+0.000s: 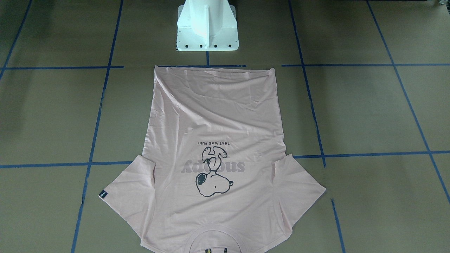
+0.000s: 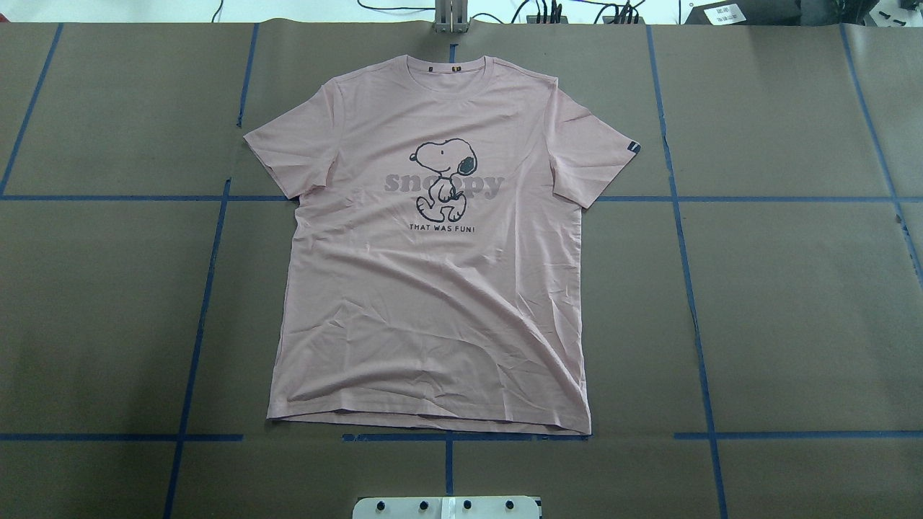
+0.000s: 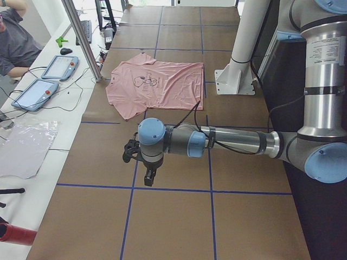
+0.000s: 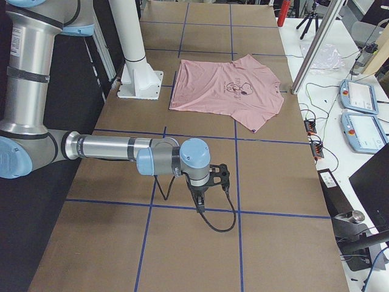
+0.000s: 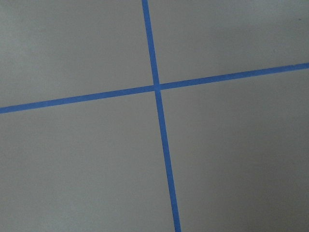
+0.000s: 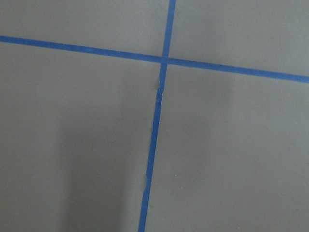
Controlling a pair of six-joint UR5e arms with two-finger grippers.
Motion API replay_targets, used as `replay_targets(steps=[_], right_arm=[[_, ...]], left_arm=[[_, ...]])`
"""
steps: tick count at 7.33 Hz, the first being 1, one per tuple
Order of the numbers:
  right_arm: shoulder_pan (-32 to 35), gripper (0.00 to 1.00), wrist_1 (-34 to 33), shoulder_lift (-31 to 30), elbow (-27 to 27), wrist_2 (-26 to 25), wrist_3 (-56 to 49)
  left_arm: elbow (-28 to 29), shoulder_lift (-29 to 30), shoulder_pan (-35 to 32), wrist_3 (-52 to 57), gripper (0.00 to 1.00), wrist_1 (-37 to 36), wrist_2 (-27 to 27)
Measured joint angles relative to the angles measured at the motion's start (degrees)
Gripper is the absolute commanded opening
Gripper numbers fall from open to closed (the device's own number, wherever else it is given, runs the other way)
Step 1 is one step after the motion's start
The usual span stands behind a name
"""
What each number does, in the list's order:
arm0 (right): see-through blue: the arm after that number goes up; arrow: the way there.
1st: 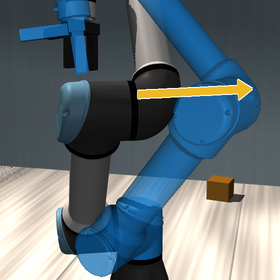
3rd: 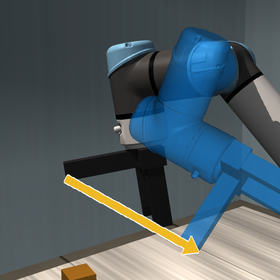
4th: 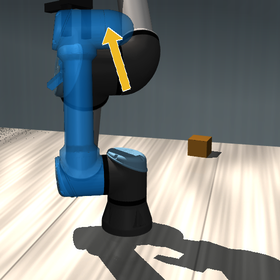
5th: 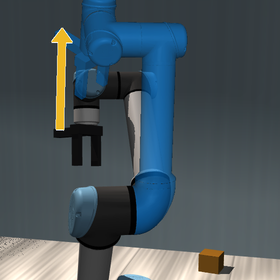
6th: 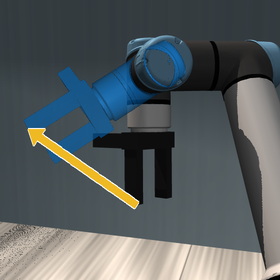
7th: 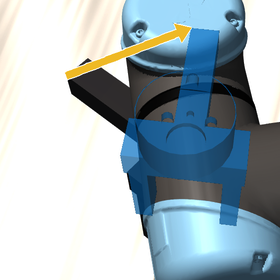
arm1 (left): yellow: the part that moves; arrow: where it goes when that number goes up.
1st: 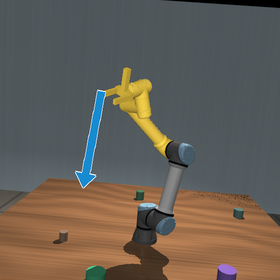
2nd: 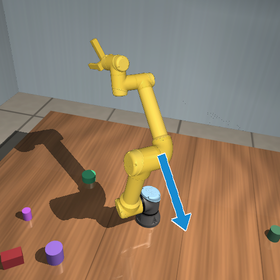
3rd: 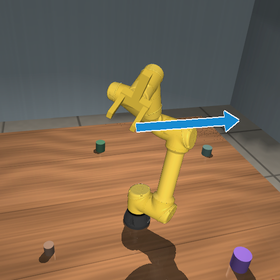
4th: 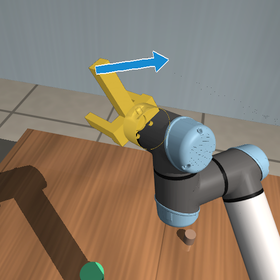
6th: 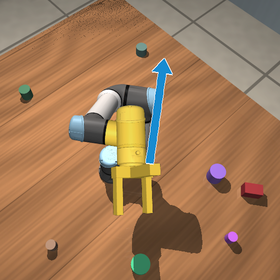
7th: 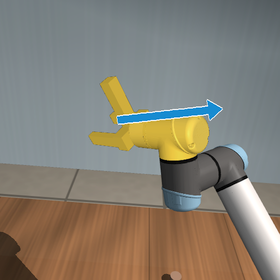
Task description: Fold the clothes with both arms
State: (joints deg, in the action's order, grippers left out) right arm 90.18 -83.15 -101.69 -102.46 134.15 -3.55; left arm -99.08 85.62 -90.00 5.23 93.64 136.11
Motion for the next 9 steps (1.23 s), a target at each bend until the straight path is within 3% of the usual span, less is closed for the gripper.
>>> replay_targets(steps=[5,7,9], right_arm=[[-0.5,1.0,4.5,11.6,2.9,1.8,3.8],[-0.5,1.0,10.8,12.1,5.2,2.5,6.1],[-1.0,1.0,17.3,13.2,6.9,3.3,10.0]], left_arm=[[1.8,4.6,0.1,-0.3,1.0,18.9,-0.1],[6.1,8.7,0.1,-2.3,1.0,27.8,0.1],[8.2,10.0,0.1,-7.5,1.0,32.2,0.3]])
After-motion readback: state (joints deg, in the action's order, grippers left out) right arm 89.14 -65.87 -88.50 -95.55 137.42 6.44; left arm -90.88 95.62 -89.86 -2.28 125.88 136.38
